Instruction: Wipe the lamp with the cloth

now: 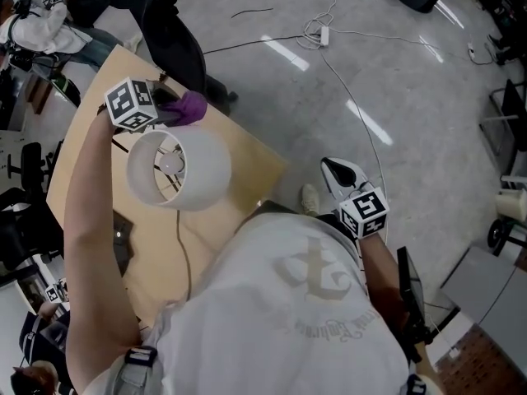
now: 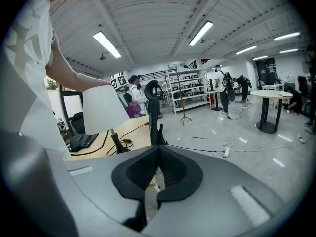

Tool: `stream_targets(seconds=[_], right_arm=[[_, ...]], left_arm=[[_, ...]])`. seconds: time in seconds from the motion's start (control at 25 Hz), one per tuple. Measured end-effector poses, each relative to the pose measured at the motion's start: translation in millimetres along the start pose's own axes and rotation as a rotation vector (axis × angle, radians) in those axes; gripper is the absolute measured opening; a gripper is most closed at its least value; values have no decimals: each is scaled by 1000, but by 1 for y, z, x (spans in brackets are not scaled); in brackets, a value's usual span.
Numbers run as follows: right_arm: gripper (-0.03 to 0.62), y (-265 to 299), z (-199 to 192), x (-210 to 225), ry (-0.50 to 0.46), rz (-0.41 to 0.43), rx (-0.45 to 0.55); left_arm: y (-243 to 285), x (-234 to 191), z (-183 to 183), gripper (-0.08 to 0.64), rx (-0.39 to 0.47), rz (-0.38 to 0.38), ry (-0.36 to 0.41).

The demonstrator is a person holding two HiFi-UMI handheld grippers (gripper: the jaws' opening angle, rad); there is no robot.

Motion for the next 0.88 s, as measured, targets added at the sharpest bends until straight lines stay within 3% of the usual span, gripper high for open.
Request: stream_targets(seconds=[0.24,0.44,0.6,0.72,0.88], right_arm=[[12,-3,6,7,-2,51,21],[12,10,16,8,-8,124,63],[12,19,16,15,0,170,95],[12,20,13,25,9,198,115],[12,17,7,36,20,229,124]], left_arm=[[-111,25,46,112,92,194,90],[-159,83,95,114,39,272,210],[-139,109,108,114,-179,274,265],[-106,105,104,112,-372,261,213],[-65,96,97,112,-542,183,135]])
Point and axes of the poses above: the fingertips, and each gripper's own axes: y forward along the fingers, x to its right, z out of its top, the point moved 4 cm from there along -y, backward along the fingers, and after that the axes turned 10 degrees about -y, right-handed, at the moved point
